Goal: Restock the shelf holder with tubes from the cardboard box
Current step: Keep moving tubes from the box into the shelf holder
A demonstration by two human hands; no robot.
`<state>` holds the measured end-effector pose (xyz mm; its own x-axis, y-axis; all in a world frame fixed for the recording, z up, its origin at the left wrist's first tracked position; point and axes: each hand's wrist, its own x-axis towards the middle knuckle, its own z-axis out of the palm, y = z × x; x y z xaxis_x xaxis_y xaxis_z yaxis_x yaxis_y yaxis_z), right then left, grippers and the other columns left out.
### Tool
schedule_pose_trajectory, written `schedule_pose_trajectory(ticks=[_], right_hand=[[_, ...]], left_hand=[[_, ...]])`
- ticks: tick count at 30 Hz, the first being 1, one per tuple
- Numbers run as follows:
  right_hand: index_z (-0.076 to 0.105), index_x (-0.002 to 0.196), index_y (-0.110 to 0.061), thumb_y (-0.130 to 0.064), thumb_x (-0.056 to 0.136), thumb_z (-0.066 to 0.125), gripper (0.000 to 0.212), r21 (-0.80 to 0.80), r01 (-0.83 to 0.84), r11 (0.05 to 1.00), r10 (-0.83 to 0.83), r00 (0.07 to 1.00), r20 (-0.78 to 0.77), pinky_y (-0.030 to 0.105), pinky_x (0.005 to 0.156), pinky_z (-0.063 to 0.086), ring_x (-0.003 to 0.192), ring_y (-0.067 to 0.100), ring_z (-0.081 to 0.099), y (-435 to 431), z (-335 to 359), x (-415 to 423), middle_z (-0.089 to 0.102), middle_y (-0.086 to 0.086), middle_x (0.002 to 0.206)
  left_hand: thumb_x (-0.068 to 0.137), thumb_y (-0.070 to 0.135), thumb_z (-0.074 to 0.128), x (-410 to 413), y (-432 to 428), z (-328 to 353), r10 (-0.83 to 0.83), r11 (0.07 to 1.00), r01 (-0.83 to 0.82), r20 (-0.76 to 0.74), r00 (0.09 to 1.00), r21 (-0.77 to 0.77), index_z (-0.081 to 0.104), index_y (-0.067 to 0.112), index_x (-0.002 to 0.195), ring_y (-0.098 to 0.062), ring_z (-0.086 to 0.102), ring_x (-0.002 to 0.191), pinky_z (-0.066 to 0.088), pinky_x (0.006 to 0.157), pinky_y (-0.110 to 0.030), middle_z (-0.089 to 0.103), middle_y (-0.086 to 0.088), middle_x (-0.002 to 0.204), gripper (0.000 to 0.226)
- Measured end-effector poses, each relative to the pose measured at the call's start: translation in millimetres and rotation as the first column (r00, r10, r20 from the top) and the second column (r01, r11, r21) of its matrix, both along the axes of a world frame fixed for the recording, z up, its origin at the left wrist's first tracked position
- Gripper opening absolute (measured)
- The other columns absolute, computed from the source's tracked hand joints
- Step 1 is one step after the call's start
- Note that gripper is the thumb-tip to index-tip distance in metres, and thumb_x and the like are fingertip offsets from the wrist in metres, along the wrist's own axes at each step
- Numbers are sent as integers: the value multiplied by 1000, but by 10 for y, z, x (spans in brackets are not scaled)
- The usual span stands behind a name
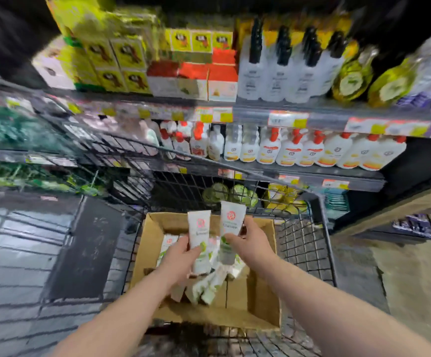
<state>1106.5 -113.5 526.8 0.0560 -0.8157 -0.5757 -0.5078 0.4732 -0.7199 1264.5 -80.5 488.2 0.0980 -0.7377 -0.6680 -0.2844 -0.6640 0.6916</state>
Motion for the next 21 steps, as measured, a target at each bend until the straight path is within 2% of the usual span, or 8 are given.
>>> schedule_pose_trajectory(ticks=[3,6,10,15,18,19,21], right_hand=[[42,132,-16,-15,92,59,44,-66,-80,995,83,996,37,27,79,40,100,20,54,-49,381,106,57,4,126],[47,126,-14,-15,89,62,40,-143,-143,979,150,988,36,28,81,42,98,18,54,-95,720,257,60,5,123],[50,124,-16,-17,88,64,39,-221,-241,945,257,965,46,28,81,45,96,16,55,-75,1165,515,62,2,116],[50,129,-15,-18,88,59,42,-386,-365,847,403,915,20,28,82,44,99,14,54,48,1763,960,60,3,124],[49,129,-15,-16,89,59,41,-439,-393,807,462,885,58,30,87,44,101,13,53,202,2090,1253,59,2,124],[50,128,-15,-17,89,59,40,-453,-399,797,477,877,65,30,88,45,100,12,53,266,2186,1357,60,2,123],[53,124,-16,-19,88,61,37,-493,-410,767,502,862,64,32,90,46,99,13,55,434,2366,1578,62,1,119]], left_hand=[[97,21,47,127,71,364,59,998,-58,23,998,-35,48,17,119,-12,56,86,44,60,-24,58,3,105,22],[96,20,48,243,145,772,143,983,-134,63,988,-124,49,18,110,-8,56,79,45,59,-24,59,0,105,14],[96,10,47,442,321,1307,283,936,-263,57,958,-233,50,15,107,-7,51,64,39,43,-16,59,-4,101,12],[95,15,50,874,664,1896,414,868,-373,65,908,-328,52,7,121,-12,55,75,40,51,-18,62,-6,106,27],[95,17,50,1147,896,2190,460,833,-393,94,883,-389,53,8,119,-16,57,82,44,59,-24,63,-9,111,25],[95,14,50,1235,977,2291,480,814,-415,68,874,-406,53,7,117,-18,58,84,46,63,-26,63,-9,109,23],[96,9,48,1425,1161,2490,525,766,-476,-7,851,-431,52,7,115,-18,58,77,50,59,-25,63,-7,99,20]])
